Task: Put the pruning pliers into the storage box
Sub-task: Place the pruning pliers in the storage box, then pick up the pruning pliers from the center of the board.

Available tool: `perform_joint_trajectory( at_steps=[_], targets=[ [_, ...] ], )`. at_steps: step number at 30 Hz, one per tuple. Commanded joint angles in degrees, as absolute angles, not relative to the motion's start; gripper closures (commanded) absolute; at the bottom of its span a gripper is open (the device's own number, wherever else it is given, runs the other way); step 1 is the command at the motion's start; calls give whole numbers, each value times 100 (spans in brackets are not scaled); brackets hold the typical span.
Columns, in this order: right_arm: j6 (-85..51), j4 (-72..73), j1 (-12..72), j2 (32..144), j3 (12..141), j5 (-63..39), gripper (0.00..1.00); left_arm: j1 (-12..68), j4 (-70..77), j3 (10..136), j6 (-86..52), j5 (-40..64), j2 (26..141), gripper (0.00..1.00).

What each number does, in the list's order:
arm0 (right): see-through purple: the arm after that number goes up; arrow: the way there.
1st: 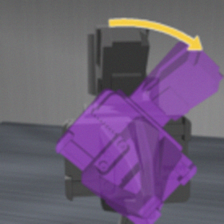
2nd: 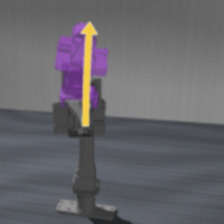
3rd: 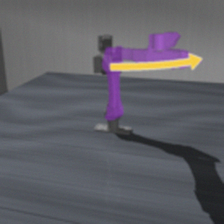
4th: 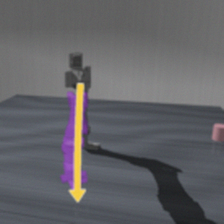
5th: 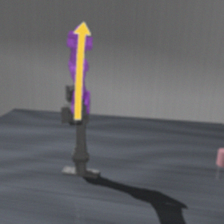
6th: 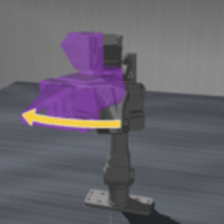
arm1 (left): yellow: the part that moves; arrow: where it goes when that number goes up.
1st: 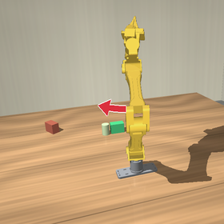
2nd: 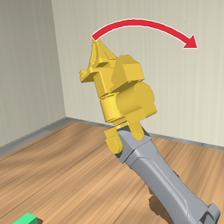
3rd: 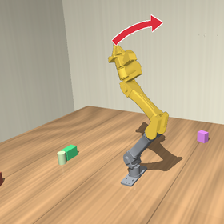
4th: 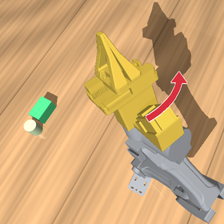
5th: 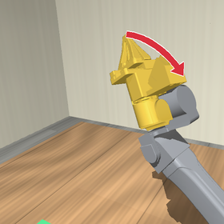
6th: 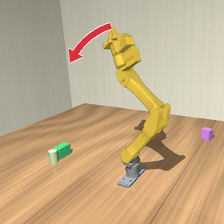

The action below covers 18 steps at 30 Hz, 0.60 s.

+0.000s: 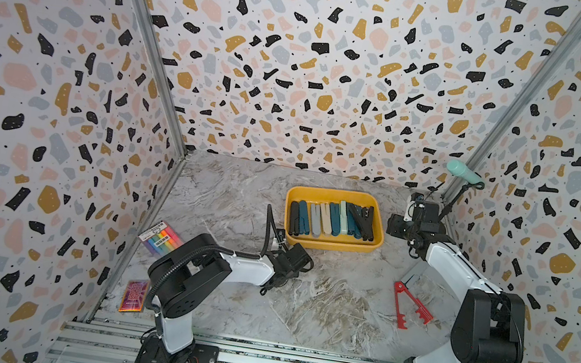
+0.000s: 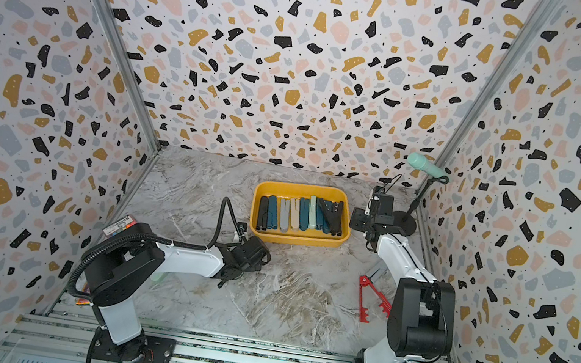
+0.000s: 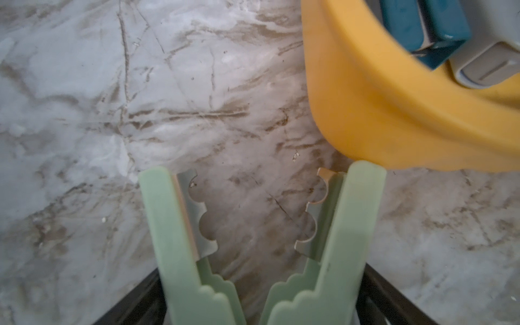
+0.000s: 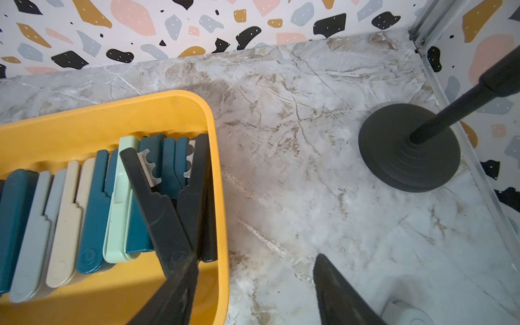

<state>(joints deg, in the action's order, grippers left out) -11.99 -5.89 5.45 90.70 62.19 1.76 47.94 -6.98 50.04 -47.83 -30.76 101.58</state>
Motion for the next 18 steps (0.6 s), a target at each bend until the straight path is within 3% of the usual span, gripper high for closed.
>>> perform_joint_trajectory(
  at_steps=[1, 14, 18],
  targets=[
    [-1256, -510, 501, 8726, 6103, 158, 32, 4813, -725, 5084, -4590, -3122, 10322, 6],
    [-1218, -503, 471, 8639, 6058, 149, 32, 4804, -545, 4782, -4526, -3160, 10166, 34],
    [-1205, -511, 466, 8630, 6038, 155, 32, 4798, -486, 4668, -4529, -3095, 10124, 39]
  ],
)
